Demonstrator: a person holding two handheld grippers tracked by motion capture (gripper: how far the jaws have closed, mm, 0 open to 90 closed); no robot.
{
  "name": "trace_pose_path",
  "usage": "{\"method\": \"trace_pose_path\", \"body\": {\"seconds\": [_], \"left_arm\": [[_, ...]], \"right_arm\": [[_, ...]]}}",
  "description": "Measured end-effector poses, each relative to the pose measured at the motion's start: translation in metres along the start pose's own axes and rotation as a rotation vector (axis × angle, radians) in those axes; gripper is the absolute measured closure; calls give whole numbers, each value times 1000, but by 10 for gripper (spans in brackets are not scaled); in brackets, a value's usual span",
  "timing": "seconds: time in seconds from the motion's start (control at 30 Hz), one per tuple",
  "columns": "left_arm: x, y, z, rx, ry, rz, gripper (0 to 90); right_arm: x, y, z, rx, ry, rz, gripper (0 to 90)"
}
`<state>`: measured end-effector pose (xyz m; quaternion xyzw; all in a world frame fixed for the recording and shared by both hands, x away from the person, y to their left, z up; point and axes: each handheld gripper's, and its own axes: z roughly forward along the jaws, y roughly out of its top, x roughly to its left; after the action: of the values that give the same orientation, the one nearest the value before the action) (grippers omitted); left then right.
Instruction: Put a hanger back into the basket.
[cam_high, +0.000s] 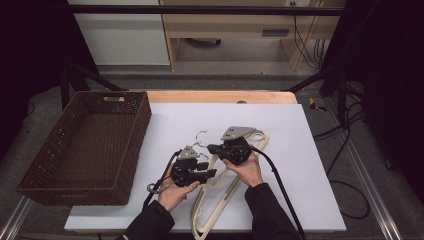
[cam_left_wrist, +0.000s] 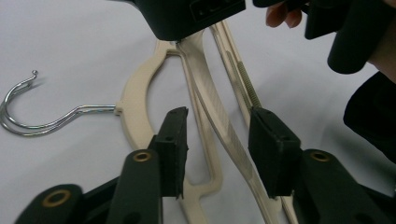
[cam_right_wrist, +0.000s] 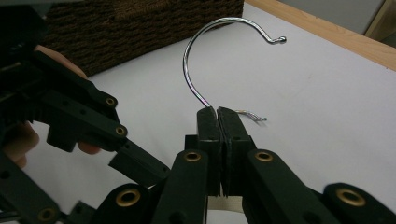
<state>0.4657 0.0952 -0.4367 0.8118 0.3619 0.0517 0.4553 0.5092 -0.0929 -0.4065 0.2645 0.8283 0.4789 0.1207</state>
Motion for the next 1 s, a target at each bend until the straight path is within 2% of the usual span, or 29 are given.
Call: {"method": "trace_pose_path", "body": {"seconds": [0.1, 0.23, 0.4, 0.57, 0.67, 0.77, 0.9, 0.93, 0.97, 1.0], "left_arm": [[0, 1, 4, 2, -18, -23, 654], [-2, 1, 5, 9, -33, -29, 724], [-6, 2, 3, 11, -52, -62, 753], [-10, 4, 1, -2, -60, -87, 782], [-17, 4, -1, -22, -79, -103, 802], [-22, 5, -3, -31, -80, -104, 815], [-31, 7, -7, -46, -95, -106, 835], [-36, 8, -9, -49, -97, -90, 842], [-36, 8, -9, -49, -97, -90, 847], [-42, 8, -11, -51, -102, -74, 850]], "right_arm": [[1, 0, -2, -3, 5, -4, 894], [2, 0, -4, -4, 2, -3, 893], [3, -3, -11, -32, 10, 3, 891], [6, -3, -19, -42, -7, 1, 886], [11, -3, -33, -65, -18, -1, 847], [14, -4, -41, -77, -24, -8, 824], [19, -10, -67, -131, -31, 7, 732], [20, -13, -72, -143, -31, 9, 710], [20, -13, -72, -143, -31, 9, 710], [19, -17, -83, -167, -25, 32, 676]]}}
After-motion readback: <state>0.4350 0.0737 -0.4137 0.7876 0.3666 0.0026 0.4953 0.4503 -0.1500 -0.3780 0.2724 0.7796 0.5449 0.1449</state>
